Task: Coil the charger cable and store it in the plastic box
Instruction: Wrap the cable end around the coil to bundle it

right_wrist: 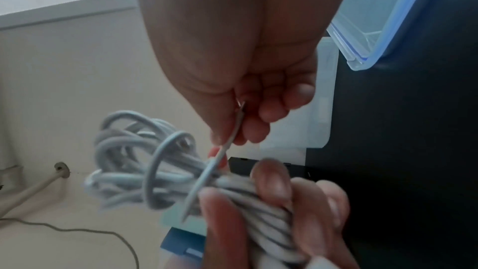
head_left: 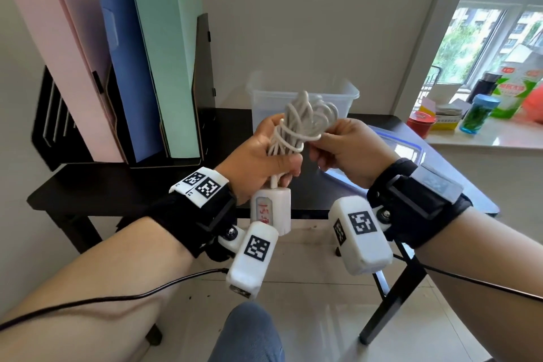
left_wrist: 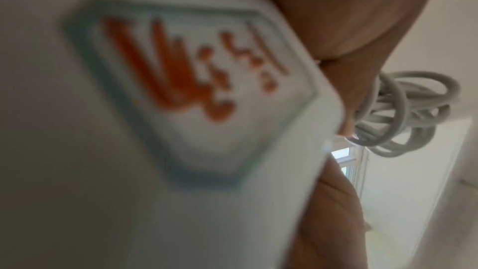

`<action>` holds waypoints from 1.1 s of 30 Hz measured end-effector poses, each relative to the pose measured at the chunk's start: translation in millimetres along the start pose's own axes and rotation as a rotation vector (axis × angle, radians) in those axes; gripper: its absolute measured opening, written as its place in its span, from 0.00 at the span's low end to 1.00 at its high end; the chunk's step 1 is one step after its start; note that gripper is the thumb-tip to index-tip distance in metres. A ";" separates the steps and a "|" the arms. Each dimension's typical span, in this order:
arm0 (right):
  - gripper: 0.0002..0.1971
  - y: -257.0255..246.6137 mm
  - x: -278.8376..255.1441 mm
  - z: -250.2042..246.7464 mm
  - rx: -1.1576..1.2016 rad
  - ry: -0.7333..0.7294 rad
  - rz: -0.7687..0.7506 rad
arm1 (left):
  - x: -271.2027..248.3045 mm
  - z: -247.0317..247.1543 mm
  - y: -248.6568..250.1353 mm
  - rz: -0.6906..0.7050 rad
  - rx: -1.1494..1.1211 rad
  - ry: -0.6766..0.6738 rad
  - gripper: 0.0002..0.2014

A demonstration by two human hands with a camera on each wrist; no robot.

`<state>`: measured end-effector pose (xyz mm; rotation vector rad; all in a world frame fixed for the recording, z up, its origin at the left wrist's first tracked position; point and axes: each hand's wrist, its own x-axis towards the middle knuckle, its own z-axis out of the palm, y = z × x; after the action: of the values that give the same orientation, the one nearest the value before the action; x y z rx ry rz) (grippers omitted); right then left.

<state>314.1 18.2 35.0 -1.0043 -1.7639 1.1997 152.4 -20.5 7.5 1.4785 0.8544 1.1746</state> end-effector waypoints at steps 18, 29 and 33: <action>0.04 9.5 -6.2 8.0 0.213 0.150 -0.128 | 11.8 19.3 0.1 -0.157 -0.344 0.235 0.07; 0.10 14.2 -3.4 4.4 0.020 0.268 -0.243 | 10.0 15.9 -8.3 -0.262 -0.425 0.139 0.18; 0.10 15.5 -5.4 4.5 0.020 0.271 -0.241 | 9.6 19.6 -11.5 -0.275 -0.454 0.139 0.09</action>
<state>315.1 15.6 18.2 -0.8686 -1.6026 0.8850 174.6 -14.4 -1.6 0.8906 0.7905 1.1761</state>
